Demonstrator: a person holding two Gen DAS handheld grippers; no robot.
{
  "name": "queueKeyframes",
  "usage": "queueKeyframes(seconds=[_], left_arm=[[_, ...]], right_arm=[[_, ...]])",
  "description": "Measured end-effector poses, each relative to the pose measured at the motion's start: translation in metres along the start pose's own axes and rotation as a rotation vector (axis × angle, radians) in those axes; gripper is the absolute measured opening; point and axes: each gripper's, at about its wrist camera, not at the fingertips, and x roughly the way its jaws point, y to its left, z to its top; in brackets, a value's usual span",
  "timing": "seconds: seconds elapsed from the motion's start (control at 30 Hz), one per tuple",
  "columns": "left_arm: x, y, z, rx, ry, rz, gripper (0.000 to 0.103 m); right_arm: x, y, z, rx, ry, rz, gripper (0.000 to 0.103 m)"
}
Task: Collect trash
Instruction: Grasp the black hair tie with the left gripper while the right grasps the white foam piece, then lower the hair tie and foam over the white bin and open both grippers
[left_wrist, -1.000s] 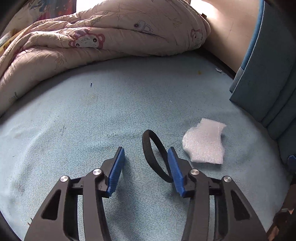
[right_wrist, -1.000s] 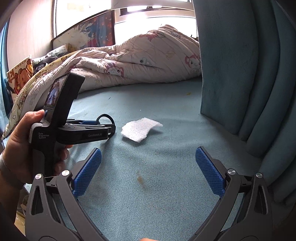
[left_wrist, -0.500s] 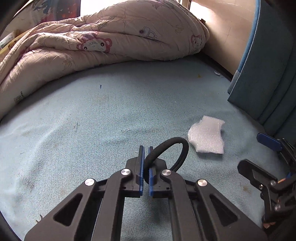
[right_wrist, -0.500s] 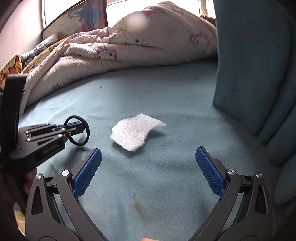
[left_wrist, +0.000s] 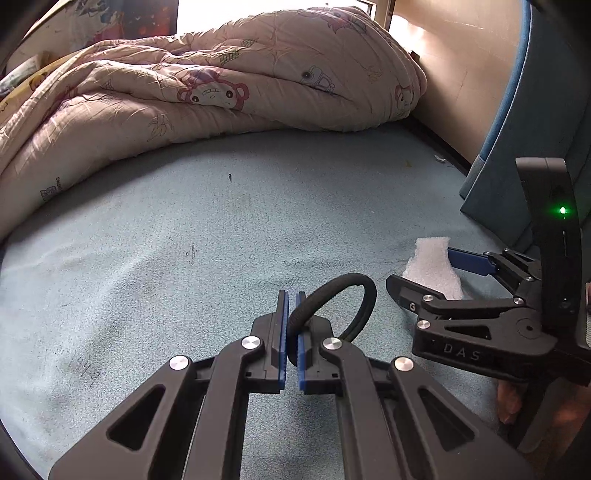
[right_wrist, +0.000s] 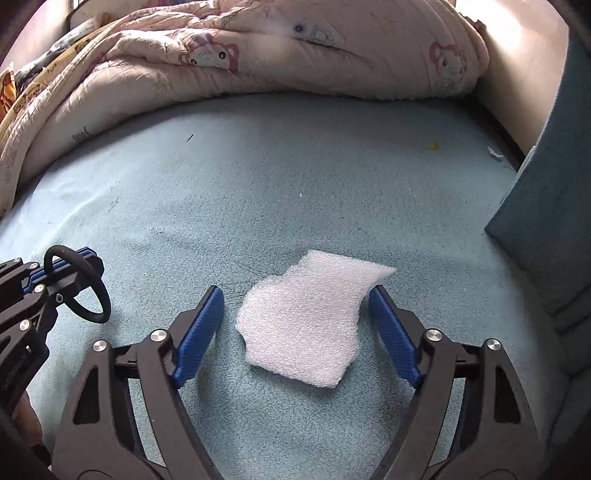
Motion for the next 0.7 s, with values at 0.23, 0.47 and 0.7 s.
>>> queueKeyframes(seconds=[0.23, 0.47, 0.7], left_arm=[[-0.018, 0.004, -0.009, -0.015, -0.010, -0.015, 0.003], [-0.061, 0.009, -0.032, -0.018, -0.033, -0.011, 0.003], [-0.100, 0.009, -0.074, -0.044, -0.036, -0.021, 0.003]], right_arm=[[-0.015, 0.007, -0.012, -0.049, -0.017, 0.054, 0.051], [-0.070, 0.019, -0.052, -0.046, -0.071, 0.125, 0.051], [-0.139, 0.032, -0.102, -0.052, -0.134, 0.186, 0.051]])
